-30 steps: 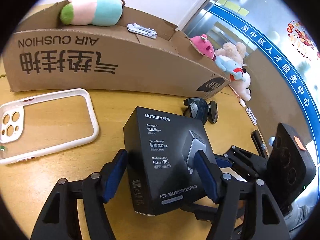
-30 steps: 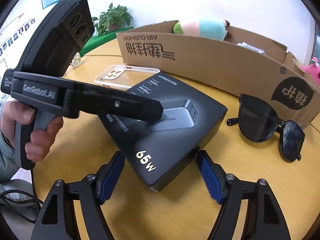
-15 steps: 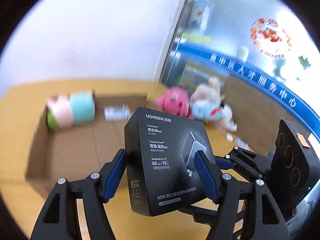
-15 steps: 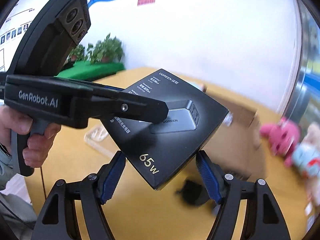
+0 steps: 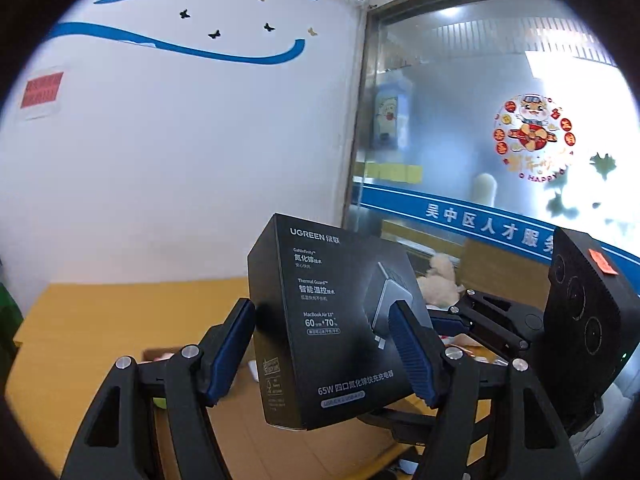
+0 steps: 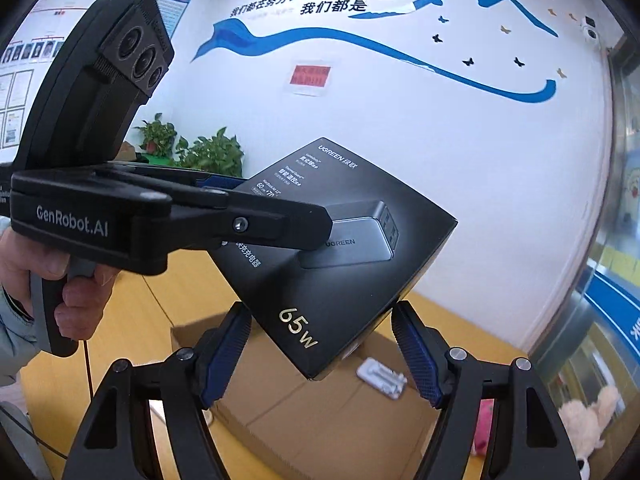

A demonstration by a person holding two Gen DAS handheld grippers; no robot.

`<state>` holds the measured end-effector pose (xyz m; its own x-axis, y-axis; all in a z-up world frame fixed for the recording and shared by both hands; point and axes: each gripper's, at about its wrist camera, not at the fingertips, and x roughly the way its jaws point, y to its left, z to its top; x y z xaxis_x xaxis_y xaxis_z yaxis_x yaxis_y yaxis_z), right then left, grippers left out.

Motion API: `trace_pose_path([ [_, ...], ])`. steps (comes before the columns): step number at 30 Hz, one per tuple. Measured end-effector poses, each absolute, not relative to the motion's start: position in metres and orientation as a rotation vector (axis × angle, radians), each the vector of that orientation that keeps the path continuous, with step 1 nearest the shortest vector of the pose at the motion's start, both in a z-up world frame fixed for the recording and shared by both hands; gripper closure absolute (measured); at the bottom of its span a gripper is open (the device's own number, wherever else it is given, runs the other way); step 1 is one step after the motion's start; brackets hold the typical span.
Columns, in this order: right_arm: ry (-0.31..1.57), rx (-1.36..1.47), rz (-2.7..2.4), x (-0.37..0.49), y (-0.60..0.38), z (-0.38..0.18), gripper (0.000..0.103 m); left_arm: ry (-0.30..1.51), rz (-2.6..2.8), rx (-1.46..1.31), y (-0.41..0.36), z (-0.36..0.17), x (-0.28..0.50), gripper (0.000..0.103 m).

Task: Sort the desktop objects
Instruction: 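Lift the charger box with both grippers and carry it over the box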

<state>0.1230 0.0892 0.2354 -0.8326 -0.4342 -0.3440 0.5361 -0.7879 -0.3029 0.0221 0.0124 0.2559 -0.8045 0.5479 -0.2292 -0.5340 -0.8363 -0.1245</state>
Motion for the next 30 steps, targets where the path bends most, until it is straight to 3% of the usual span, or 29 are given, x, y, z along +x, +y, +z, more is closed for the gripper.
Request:
trace_pose_path([
  [11, 0.513, 0.512, -2.369, 0.026, 0.026, 0.213, 0.031, -0.141, 2.640, -0.561, -0.040, 0.210, -0.052, 0.034],
  [21, 0.383, 0.883, -2.185, -0.075, -0.013, 0.100, 0.031, -0.278, 2.576, -0.983, -0.067, 0.101, -0.135, 0.034],
  [30, 0.314, 1.153, -2.031, -0.127, -0.025, 0.026, 0.032, -0.305, 2.540, -1.325, -0.070, 0.043, -0.165, 0.034],
])
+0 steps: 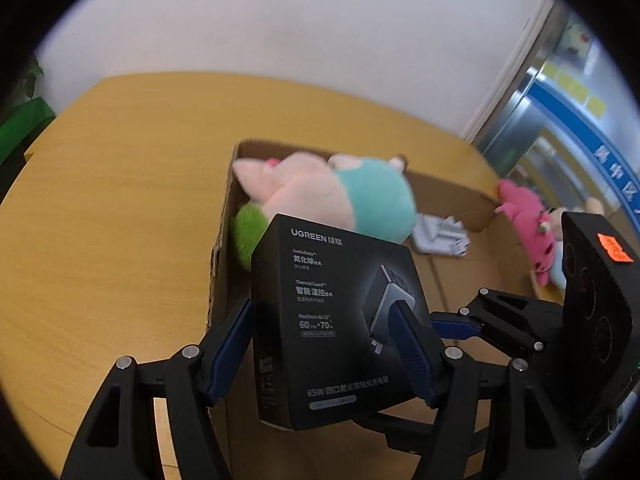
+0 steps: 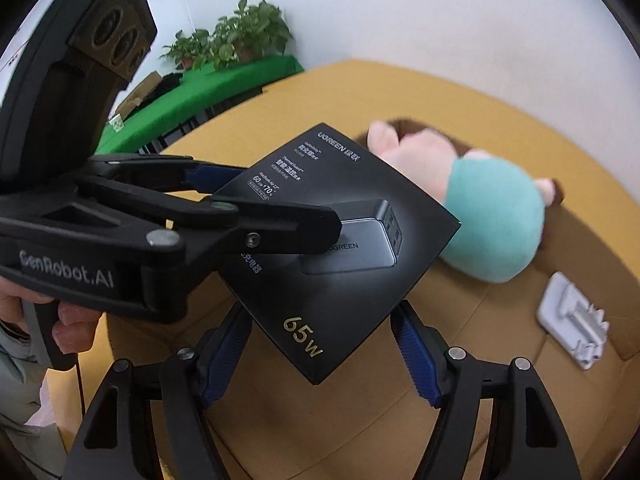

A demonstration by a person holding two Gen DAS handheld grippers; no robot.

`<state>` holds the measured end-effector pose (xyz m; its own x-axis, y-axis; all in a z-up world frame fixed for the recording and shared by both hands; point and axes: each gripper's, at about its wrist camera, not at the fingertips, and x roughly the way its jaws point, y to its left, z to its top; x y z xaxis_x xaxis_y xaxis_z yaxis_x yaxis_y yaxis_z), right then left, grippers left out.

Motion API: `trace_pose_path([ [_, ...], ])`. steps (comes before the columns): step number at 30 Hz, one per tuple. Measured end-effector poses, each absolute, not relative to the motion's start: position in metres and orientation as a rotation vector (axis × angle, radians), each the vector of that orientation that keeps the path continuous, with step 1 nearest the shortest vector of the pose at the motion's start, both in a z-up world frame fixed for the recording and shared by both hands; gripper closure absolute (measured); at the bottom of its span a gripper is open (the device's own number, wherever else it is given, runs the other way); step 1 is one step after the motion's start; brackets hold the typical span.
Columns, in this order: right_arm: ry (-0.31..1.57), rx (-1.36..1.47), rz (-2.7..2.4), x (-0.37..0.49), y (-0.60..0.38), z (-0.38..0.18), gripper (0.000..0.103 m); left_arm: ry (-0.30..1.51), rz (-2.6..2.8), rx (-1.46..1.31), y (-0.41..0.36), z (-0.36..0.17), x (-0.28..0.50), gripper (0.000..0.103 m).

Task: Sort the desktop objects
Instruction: 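Lift the charger box with both grippers and carry it over the box, then lower the charger box into the box and open both grippers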

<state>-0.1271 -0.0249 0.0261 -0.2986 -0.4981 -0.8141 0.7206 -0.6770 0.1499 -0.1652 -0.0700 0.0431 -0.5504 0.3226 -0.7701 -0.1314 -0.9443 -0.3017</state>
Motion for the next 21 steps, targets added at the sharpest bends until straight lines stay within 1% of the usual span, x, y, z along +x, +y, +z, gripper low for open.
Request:
trace_pose_path([
  [5, 0.257, 1.287, -1.982, -0.143, -0.033, 0.002, 0.032, -0.269, 2.529, -1.462, -0.067, 0.023, -0.175, 0.035],
  [7, 0.254, 1.325, -1.980, -0.147, -0.035, -0.007, 0.032, -0.249, 2.533, -1.478, -0.069, 0.022, -0.174, 0.036],
  [9, 0.245, 1.336, -1.977, -0.141, -0.033, -0.015, 0.032, -0.277, 2.543, -1.463, -0.073, 0.026, -0.170, 0.036],
  [11, 0.238, 1.325, -1.981, -0.135, -0.030, -0.011, 0.032, -0.286, 2.588, -1.417, -0.079, 0.037, -0.161, 0.036],
  [16, 0.234, 1.256, -2.085, -0.110, -0.002, 0.017, 0.031, -0.208, 2.684, -1.272, -0.084, 0.072, -0.126, 0.035],
  [18, 0.203, 1.196, -2.133, -0.093, 0.019, 0.035, 0.029, -0.164, 2.714, -1.202, -0.083, 0.084, -0.106, 0.035],
  [20, 0.150, 1.102, -2.232, -0.067, 0.053, 0.057, 0.021, -0.124, 2.736, -1.135, -0.079, 0.090, -0.087, 0.031],
  [21, 0.123, 1.070, -2.266, -0.054, 0.070, 0.064, 0.019, -0.098, 2.740, -1.107, -0.078, 0.091, -0.078, 0.030],
])
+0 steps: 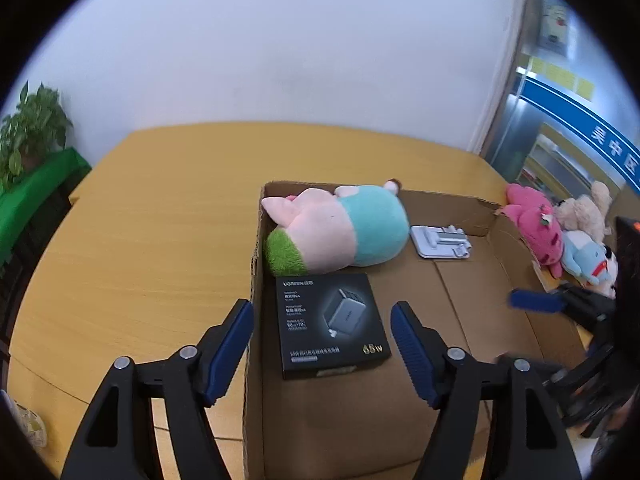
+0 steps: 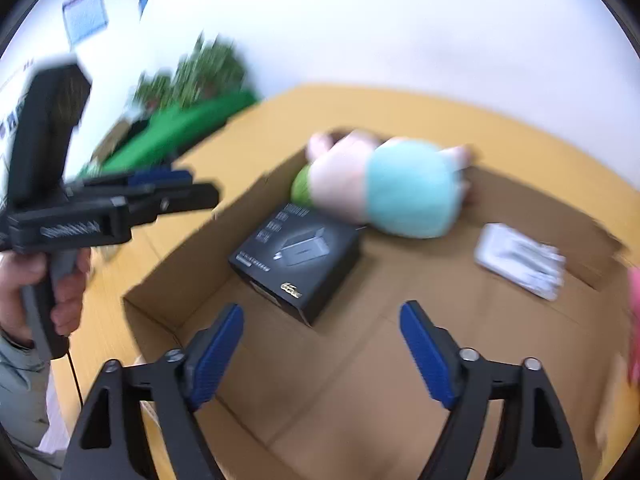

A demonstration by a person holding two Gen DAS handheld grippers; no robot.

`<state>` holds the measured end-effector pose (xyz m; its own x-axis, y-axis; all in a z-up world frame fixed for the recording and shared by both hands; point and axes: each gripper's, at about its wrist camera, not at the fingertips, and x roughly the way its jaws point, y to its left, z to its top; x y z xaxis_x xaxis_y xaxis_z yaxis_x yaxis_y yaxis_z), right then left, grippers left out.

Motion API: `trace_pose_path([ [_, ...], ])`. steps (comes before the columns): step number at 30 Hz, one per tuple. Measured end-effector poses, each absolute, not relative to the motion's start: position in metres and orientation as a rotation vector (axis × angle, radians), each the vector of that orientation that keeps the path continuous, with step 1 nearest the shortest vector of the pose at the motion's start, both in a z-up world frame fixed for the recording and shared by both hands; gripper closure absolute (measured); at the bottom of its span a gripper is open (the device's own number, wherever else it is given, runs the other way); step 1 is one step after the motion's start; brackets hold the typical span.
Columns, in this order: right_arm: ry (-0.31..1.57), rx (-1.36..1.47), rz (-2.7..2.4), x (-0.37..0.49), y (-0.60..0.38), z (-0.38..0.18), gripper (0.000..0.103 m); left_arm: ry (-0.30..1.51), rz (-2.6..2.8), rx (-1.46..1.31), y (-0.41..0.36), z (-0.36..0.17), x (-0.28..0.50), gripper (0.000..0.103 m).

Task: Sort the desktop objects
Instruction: 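Lower the charger box into the box and open both grippers, then move both grippers to the black sunglasses and grasp them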

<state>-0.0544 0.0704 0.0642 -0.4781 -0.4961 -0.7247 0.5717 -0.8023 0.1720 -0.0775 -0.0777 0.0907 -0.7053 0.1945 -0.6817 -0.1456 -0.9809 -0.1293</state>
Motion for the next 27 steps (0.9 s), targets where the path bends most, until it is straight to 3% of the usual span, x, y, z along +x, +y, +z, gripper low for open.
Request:
trace_pose_path([
  [5, -0.005, 0.996, -2.419, 0.000, 0.138, 0.089, 0.012, -0.053, 2.706, -1.120, -0.061, 0.069, -0.055, 0.030],
  [12, -0.065, 1.065, -2.533, 0.053, 0.199, 0.059, 0.012, -0.144, 2.607, -1.220, -0.053, 0.027, -0.035, 0.030],
  [15, -0.099, 1.072, -2.543, 0.081, 0.218, 0.046, 0.012, -0.094, 2.652, -1.182, -0.049, 0.028, -0.019, 0.030],
  [17, -0.096, 1.113, -2.528, 0.092, 0.226, 0.033, 0.009, -0.156, 2.674, -1.114, -0.051, 0.038, -0.005, 0.030],
  [22, -0.222, 1.178, -2.412, 0.092, 0.245, 0.002, 0.009, -0.176, 2.644, -1.005, -0.034, 0.046, 0.029, 0.030],
  [27, -0.166, 1.234, -2.374, 0.070, 0.244, -0.023, 0.008, -0.190, 2.571, -1.077, -0.018, 0.023, 0.049, 0.030],
])
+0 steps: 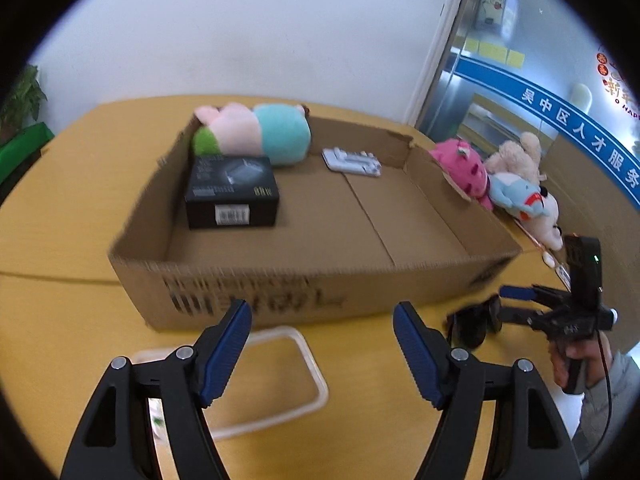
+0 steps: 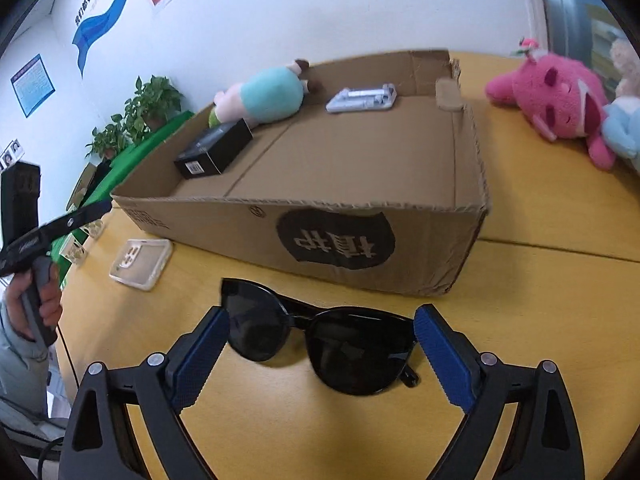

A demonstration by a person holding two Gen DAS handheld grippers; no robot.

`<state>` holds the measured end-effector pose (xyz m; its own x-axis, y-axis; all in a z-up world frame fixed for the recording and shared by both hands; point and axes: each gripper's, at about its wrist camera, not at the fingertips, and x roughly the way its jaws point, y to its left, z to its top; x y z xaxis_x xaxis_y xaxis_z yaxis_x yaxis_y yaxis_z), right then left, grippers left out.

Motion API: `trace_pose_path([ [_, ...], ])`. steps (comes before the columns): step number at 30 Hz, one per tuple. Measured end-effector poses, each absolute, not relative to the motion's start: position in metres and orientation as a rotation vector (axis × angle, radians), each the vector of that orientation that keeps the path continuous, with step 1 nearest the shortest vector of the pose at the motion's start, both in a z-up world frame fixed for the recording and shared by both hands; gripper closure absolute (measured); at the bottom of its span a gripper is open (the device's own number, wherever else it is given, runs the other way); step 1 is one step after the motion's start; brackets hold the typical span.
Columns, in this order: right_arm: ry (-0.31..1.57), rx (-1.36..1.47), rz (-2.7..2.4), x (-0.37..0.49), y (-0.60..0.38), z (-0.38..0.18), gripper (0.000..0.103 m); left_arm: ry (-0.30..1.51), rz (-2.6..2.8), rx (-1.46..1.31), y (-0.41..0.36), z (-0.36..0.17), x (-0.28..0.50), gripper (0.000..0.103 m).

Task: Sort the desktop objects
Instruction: 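Move both grippers to the black sunglasses and grasp them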

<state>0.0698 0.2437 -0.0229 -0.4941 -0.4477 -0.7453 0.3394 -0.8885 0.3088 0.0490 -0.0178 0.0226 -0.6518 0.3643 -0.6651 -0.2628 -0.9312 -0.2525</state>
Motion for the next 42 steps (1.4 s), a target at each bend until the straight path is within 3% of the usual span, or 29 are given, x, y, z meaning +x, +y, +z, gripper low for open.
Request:
trace_pose_path([
  [7, -0.249, 1.229, -2.195, 0.093, 0.219, -0.038, 0.009, -0.246, 2.519, -1.140, -0.016, 0.003, 0.074, 0.030],
  [18, -0.031, 1.176, -2.256, 0.099, 0.170, -0.038, 0.009, -0.219, 2.417, -1.159, 0.015, -0.007, 0.077, 0.030],
  [28, -0.148, 1.203, -1.997, 0.121, 0.156, -0.041, 0.009, -0.234, 2.405, -1.194, 0.016, -0.014, 0.079, 0.030],
  [35, 0.099, 1.095, -2.189, 0.085, 0.165, -0.010, 0.006, -0.230, 2.393, -1.201, 0.018, -0.015, 0.079, 0.030],
  [42, 0.156, 1.198, -2.061, 0.069, 0.143, -0.040, 0.005, -0.243, 2.402, -1.223, 0.014, -0.019, 0.082, 0.030],
])
